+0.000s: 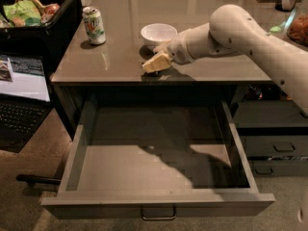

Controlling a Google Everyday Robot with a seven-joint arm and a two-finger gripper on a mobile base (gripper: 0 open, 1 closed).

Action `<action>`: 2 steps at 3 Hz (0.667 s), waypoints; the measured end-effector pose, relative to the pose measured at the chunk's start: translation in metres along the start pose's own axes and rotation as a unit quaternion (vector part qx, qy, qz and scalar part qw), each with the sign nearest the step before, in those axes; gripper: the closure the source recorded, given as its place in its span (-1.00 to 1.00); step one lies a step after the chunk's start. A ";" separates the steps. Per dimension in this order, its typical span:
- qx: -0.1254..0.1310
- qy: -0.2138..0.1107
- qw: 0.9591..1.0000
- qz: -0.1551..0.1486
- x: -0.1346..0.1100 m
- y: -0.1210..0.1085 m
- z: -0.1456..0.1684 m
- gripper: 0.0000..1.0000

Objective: Pick rxbar chocolate from top drawer and place on counter

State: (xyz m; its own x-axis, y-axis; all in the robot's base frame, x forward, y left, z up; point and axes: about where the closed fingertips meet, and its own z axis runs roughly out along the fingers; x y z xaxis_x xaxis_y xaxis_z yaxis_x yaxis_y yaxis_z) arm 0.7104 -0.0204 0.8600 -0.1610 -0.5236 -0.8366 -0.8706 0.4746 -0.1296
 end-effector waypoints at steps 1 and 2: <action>0.017 0.023 0.999 0.036 0.007 -0.011 0.012 0.15; 0.028 0.045 0.997 0.055 0.014 -0.018 0.013 -0.29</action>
Offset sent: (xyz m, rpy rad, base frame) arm 0.0254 -0.0201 -0.0202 -0.0677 0.1348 -0.1834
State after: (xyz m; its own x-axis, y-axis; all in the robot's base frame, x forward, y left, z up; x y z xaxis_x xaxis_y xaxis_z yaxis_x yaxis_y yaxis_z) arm 0.7295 -0.0270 0.8434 -0.2984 -0.5263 -0.7962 -0.8181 0.5707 -0.0706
